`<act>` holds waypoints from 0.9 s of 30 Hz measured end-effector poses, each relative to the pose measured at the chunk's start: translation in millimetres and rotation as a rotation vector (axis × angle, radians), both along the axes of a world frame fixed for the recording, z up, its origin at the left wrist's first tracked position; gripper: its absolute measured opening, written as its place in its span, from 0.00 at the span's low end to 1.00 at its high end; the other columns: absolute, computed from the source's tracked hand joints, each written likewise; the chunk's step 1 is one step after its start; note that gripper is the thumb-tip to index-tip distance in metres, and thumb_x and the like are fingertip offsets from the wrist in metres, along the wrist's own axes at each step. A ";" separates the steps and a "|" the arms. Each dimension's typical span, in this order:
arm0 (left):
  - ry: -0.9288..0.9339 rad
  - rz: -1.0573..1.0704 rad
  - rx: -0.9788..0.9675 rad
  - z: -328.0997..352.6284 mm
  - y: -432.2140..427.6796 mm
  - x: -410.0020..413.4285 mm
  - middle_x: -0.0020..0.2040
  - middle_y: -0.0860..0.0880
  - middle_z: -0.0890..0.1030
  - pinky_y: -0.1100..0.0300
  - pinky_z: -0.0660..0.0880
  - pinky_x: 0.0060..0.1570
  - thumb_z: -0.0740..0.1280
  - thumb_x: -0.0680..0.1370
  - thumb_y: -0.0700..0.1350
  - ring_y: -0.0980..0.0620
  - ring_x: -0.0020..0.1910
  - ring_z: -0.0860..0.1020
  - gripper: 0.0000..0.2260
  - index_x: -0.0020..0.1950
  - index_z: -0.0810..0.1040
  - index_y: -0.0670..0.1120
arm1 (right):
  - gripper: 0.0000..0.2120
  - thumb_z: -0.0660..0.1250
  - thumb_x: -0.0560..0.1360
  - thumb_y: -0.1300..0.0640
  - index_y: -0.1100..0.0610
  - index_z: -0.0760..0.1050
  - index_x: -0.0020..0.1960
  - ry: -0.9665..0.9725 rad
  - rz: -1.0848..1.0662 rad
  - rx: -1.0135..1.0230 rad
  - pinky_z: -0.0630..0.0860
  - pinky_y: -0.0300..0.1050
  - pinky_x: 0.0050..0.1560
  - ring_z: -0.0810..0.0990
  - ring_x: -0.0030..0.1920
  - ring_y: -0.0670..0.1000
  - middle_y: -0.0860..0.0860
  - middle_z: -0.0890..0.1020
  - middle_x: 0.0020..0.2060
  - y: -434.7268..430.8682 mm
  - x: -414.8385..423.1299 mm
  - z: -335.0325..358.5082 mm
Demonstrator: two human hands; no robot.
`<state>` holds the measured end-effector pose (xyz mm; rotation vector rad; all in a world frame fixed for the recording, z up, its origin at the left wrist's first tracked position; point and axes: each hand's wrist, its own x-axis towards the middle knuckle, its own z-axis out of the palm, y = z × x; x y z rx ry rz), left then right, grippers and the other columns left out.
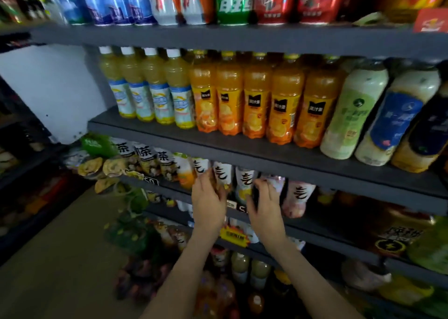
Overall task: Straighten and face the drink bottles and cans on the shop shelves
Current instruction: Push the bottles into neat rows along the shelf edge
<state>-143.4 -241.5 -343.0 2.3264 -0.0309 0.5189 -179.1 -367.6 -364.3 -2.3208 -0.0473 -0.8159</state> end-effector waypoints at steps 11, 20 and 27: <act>0.290 -0.413 0.345 -60.4 63.4 33.9 0.78 0.43 0.37 0.50 0.46 0.75 0.60 0.80 0.56 0.44 0.77 0.41 0.39 0.76 0.33 0.46 | 0.19 0.65 0.77 0.62 0.65 0.67 0.65 0.309 -0.407 0.266 0.73 0.52 0.59 0.71 0.61 0.58 0.60 0.72 0.58 59.8 1.3 -61.3; 0.262 -0.674 0.338 -79.0 12.7 7.7 0.76 0.43 0.33 0.48 0.43 0.75 0.58 0.81 0.55 0.45 0.76 0.35 0.39 0.70 0.26 0.51 | 0.20 0.64 0.78 0.58 0.62 0.64 0.68 0.437 -0.643 0.420 0.72 0.48 0.61 0.66 0.66 0.56 0.57 0.68 0.65 10.7 -33.8 -68.6; 0.124 -0.668 0.336 -103.1 -30.6 -1.6 0.75 0.43 0.31 0.48 0.40 0.75 0.59 0.80 0.55 0.45 0.75 0.33 0.39 0.73 0.29 0.48 | 0.30 0.67 0.77 0.56 0.63 0.59 0.73 0.429 -0.617 0.477 0.65 0.43 0.61 0.66 0.68 0.56 0.58 0.65 0.70 -32.3 -26.7 -85.7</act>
